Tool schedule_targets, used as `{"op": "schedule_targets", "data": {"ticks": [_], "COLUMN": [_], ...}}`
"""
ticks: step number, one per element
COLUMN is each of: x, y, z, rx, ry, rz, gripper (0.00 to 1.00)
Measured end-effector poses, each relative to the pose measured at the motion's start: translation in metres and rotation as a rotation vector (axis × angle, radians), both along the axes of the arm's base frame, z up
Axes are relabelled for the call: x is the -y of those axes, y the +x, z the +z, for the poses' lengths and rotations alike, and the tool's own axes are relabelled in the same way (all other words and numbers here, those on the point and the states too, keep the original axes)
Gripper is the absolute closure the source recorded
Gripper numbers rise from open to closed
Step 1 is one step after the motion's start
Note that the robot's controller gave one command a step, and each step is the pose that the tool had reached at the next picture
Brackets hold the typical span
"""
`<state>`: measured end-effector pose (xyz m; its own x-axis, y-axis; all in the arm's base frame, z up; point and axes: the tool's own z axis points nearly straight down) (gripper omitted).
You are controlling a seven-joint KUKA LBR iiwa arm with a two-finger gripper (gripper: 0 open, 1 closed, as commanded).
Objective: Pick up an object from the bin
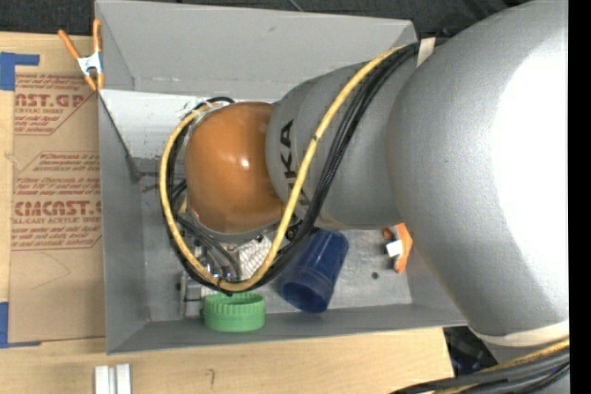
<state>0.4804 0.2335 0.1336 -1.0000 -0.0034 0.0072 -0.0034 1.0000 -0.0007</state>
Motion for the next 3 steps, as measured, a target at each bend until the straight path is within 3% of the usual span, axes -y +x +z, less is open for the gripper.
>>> {"op": "schedule_targets", "data": {"ticks": [1, 2, 3], "x": [0.001, 0.101, 0.101], "y": [0.002, 0.021, 0.021], "z": [0.005, -0.063, -0.063], "rx": [0.007, 0.010, 0.010], "ry": [0.002, 0.002, 0.002], "rz": [-0.003, 0.066, 0.066], "gripper": [0.00, 1.00, 1.00]}}
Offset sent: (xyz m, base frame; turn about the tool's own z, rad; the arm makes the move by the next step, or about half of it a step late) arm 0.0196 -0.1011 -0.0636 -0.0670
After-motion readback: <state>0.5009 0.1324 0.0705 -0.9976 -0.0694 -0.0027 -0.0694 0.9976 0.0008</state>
